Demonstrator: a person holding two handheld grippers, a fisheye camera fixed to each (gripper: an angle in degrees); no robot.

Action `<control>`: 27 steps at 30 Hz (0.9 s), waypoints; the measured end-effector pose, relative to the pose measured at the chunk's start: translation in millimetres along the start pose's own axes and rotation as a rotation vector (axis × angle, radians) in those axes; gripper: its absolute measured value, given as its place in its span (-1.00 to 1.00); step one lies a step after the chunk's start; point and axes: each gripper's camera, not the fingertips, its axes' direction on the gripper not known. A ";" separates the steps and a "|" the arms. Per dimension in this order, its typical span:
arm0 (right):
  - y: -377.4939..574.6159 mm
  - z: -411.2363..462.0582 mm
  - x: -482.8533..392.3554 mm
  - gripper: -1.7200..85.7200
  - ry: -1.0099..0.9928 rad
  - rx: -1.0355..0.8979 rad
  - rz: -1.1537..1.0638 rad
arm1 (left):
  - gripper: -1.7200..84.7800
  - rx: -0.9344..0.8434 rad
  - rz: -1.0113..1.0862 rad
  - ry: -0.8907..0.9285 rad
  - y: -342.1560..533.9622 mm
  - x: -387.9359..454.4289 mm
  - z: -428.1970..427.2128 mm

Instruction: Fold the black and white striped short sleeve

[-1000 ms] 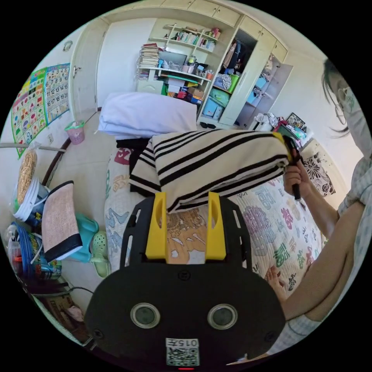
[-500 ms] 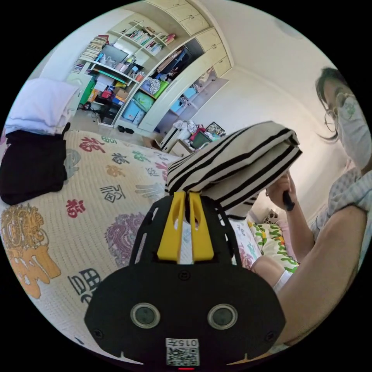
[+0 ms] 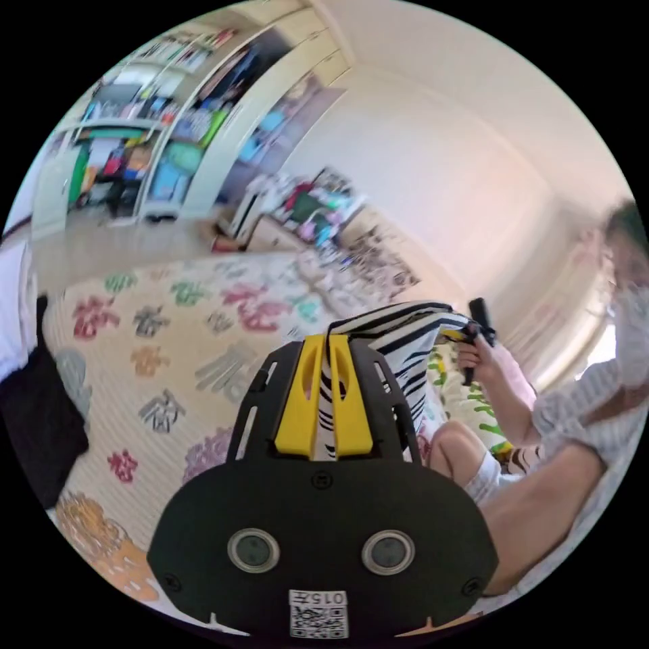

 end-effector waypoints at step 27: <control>129.5 64.0 -24.4 -0.97 0.261 -0.324 -0.398 | -0.84 -0.206 -0.182 0.412 35.8 -56.9 185.9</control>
